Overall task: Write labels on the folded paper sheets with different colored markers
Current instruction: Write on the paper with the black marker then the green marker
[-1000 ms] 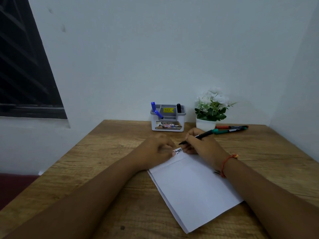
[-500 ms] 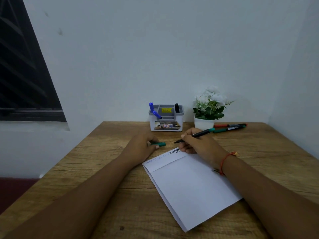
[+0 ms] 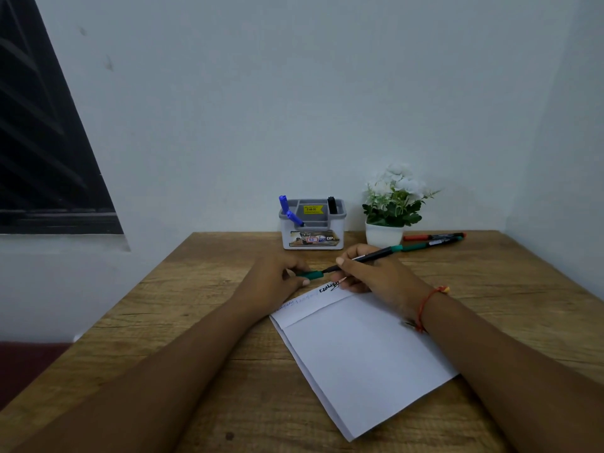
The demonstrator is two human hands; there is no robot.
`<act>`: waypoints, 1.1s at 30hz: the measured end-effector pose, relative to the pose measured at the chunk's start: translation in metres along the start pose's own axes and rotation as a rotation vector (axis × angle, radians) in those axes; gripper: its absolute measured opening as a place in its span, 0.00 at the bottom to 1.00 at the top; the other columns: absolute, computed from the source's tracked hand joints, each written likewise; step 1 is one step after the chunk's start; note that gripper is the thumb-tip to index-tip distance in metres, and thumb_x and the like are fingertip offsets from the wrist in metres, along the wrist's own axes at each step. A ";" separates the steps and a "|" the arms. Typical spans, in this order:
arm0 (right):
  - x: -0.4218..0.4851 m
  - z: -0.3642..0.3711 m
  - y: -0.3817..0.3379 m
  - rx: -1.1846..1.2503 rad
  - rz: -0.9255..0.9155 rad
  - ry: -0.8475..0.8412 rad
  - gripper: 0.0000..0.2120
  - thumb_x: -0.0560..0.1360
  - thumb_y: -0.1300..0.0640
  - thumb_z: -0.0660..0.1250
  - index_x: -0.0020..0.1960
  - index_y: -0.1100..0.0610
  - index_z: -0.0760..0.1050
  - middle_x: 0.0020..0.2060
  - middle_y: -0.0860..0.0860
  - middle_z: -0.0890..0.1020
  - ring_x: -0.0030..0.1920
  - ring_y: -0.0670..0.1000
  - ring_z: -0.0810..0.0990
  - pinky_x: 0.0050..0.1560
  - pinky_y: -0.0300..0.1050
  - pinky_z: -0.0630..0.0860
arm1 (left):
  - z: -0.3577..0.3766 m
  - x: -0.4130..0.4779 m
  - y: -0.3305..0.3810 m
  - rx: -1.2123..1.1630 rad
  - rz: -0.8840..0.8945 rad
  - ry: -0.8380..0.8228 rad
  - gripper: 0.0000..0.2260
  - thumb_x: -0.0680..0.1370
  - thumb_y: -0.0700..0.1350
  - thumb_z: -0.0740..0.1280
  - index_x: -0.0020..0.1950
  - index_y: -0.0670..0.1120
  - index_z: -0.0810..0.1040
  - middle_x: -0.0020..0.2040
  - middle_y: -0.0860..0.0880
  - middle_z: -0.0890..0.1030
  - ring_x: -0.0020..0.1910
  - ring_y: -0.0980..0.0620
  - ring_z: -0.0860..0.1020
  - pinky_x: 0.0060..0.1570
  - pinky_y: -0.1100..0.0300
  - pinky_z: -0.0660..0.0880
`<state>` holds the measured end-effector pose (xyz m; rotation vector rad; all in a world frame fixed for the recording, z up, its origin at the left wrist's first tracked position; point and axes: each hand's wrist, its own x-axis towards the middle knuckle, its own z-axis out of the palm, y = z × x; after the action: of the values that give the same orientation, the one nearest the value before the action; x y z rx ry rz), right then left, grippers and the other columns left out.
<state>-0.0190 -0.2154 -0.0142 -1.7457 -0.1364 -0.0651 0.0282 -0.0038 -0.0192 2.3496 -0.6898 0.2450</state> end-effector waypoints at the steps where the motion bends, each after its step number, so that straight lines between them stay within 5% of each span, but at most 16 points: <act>1: 0.000 0.000 0.000 -0.011 -0.001 0.002 0.09 0.79 0.55 0.69 0.52 0.61 0.78 0.43 0.55 0.88 0.39 0.47 0.85 0.39 0.35 0.81 | 0.000 0.000 0.001 -0.003 0.002 0.001 0.08 0.74 0.44 0.73 0.52 0.52 0.84 0.48 0.57 0.82 0.46 0.55 0.77 0.47 0.59 0.76; 9: -0.005 -0.002 -0.001 -0.108 -0.034 0.010 0.06 0.76 0.54 0.73 0.51 0.55 0.85 0.43 0.56 0.87 0.41 0.46 0.82 0.43 0.35 0.79 | 0.002 -0.002 0.002 -0.034 0.034 0.024 0.07 0.73 0.44 0.74 0.50 0.52 0.83 0.48 0.56 0.82 0.46 0.55 0.78 0.49 0.57 0.77; 15: 0.000 0.003 -0.008 0.072 0.117 0.033 0.12 0.82 0.59 0.60 0.50 0.57 0.82 0.45 0.58 0.87 0.41 0.50 0.82 0.42 0.40 0.78 | 0.004 -0.001 0.002 -0.060 0.016 0.024 0.07 0.74 0.44 0.73 0.50 0.51 0.83 0.49 0.53 0.82 0.49 0.55 0.78 0.49 0.60 0.75; 20: -0.002 0.001 -0.002 0.002 0.023 -0.013 0.07 0.81 0.56 0.67 0.45 0.57 0.74 0.42 0.57 0.88 0.39 0.49 0.85 0.39 0.38 0.80 | 0.005 -0.002 0.005 -0.092 0.064 0.036 0.03 0.74 0.42 0.73 0.45 0.50 0.82 0.43 0.55 0.82 0.44 0.58 0.78 0.42 0.74 0.70; 29: -0.002 -0.001 -0.001 0.022 -0.015 -0.010 0.09 0.78 0.54 0.71 0.43 0.58 0.77 0.36 0.58 0.87 0.31 0.48 0.81 0.33 0.36 0.79 | 0.005 -0.004 0.008 -0.078 0.096 0.010 0.04 0.76 0.40 0.70 0.45 0.49 0.82 0.39 0.58 0.79 0.40 0.62 0.76 0.39 0.75 0.68; 33: -0.002 0.000 -0.002 0.003 -0.033 -0.033 0.08 0.77 0.55 0.71 0.43 0.58 0.78 0.36 0.57 0.86 0.31 0.46 0.80 0.33 0.35 0.78 | 0.004 -0.005 0.007 -0.068 0.086 -0.002 0.04 0.77 0.39 0.69 0.45 0.47 0.81 0.41 0.51 0.81 0.38 0.60 0.75 0.36 0.73 0.69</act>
<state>-0.0213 -0.2155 -0.0121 -1.7422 -0.1887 -0.0602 0.0203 -0.0087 -0.0201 2.2592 -0.7898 0.2532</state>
